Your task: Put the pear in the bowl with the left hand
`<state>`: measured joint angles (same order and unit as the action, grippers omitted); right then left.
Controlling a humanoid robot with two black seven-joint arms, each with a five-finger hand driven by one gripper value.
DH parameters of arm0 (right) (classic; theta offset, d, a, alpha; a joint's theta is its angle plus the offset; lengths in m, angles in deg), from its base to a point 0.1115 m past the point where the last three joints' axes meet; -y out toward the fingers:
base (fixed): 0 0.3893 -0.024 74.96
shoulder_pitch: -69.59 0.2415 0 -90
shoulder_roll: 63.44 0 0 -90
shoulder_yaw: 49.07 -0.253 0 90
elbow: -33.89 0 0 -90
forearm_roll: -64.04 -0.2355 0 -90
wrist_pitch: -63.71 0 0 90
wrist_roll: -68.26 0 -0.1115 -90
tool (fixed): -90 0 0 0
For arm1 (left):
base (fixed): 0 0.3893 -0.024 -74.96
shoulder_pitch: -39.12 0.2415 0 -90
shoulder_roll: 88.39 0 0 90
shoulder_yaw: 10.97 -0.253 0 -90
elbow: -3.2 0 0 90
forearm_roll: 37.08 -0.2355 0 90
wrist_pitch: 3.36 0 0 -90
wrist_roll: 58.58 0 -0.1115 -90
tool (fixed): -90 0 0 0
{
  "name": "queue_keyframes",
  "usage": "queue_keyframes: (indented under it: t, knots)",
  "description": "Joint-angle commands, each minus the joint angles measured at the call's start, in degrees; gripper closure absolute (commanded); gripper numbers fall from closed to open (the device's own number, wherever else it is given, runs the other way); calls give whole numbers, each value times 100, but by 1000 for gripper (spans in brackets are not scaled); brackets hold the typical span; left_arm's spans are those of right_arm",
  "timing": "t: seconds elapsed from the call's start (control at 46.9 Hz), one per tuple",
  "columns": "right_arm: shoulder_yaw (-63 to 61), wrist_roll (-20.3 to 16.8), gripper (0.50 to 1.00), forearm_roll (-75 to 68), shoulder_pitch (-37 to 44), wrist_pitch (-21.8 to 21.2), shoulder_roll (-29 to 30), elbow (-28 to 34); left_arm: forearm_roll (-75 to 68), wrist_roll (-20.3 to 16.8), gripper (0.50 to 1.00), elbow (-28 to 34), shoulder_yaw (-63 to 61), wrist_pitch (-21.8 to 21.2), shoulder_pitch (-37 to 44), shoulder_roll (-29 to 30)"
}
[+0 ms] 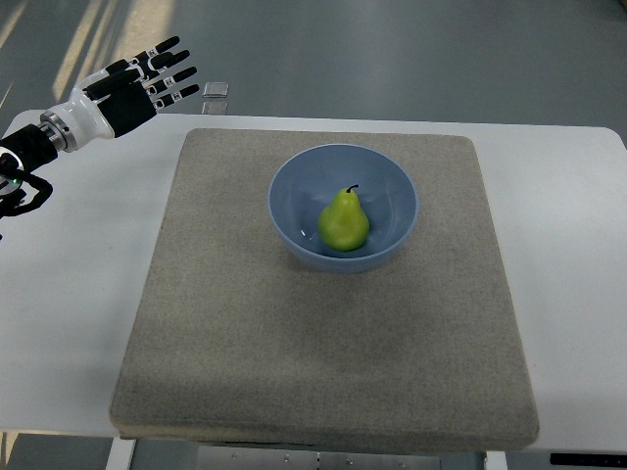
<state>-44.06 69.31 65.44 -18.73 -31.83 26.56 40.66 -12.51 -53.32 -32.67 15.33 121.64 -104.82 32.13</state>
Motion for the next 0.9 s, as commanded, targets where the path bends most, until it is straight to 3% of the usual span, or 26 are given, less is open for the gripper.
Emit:
queue_keyframes:
  t: [0.0, 0.085, 0.256, 0.875]
  knots:
    - [9, 0, 576, 0, 0, 0, 0, 0, 347, 456, 504, 2, 305, 0, 242, -2]
    - [9, 0, 574, 0, 0, 0, 0, 0, 426, 721, 504, 2, 534, 0, 401, -29]
    - [9, 0, 574, 0, 0, 0, 0, 0, 444, 809, 504, -16, 824, 0, 594, -29]
    - [0, 0, 574, -18, 8, -53, 0, 8, 417, 809, 504, -42, 850, 0, 718, -29]
